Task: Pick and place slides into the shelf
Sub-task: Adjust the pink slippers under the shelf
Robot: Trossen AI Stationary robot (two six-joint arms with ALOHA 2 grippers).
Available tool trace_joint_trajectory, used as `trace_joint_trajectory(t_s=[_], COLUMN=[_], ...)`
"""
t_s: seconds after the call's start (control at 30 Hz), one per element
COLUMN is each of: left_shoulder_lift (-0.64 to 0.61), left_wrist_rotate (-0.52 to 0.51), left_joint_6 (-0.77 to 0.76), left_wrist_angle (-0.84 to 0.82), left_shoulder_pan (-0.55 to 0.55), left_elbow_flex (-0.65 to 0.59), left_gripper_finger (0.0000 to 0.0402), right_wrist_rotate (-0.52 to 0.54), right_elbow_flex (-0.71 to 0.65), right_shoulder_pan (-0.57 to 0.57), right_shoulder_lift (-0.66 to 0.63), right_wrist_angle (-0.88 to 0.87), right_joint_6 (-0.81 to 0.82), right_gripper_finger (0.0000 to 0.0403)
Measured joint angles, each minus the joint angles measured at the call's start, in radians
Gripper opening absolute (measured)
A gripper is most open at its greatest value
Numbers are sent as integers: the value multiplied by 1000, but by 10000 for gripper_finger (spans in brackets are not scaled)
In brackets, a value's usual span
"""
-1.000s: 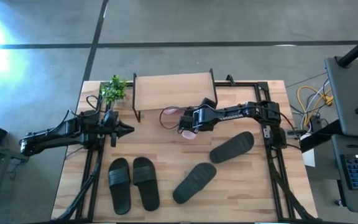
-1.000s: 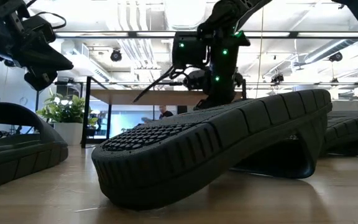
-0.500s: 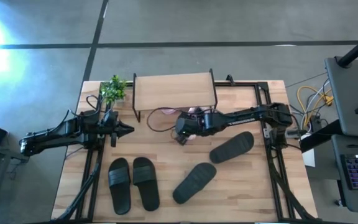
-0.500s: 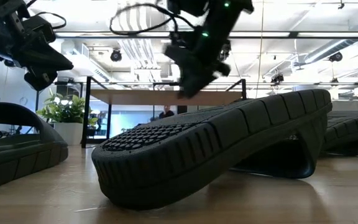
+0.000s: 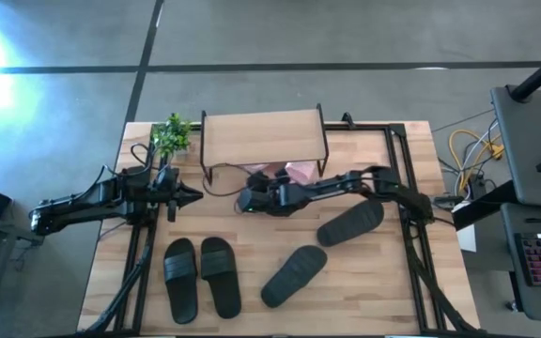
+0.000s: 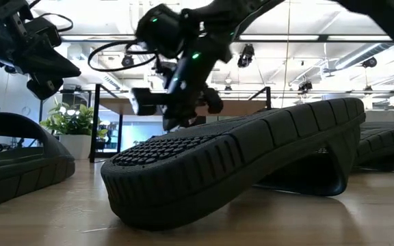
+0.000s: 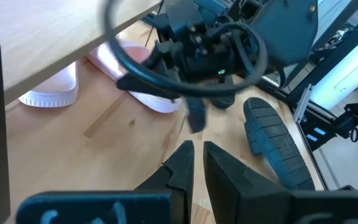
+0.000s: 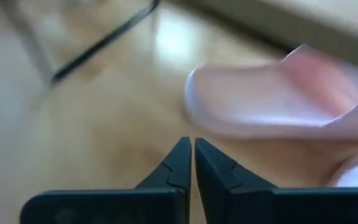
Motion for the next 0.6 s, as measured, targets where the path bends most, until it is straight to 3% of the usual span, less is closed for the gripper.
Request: trace_joint_trajectory(t_s=[0.1,0.33,0.6], left_shoulder_lift=[-1,-1,0], left_wrist_rotate=[0,1,30], left_joint_6=[-1,-1,-9], left_wrist_angle=[-1,-3,-17], left_shoulder_pan=[0,0,0], left_elbow_flex=[0,0,0], left_gripper_finger=[22,22,22], right_wrist_rotate=[100,132,329], right_elbow_flex=[90,308,425], right_shoulder_pan=[-2,-33,-48], right_shoulder_lift=[71,261,334], right_wrist_angle=[12,22,-49], right_joint_6=[44,1,25], right_gripper_finger=[13,13,13])
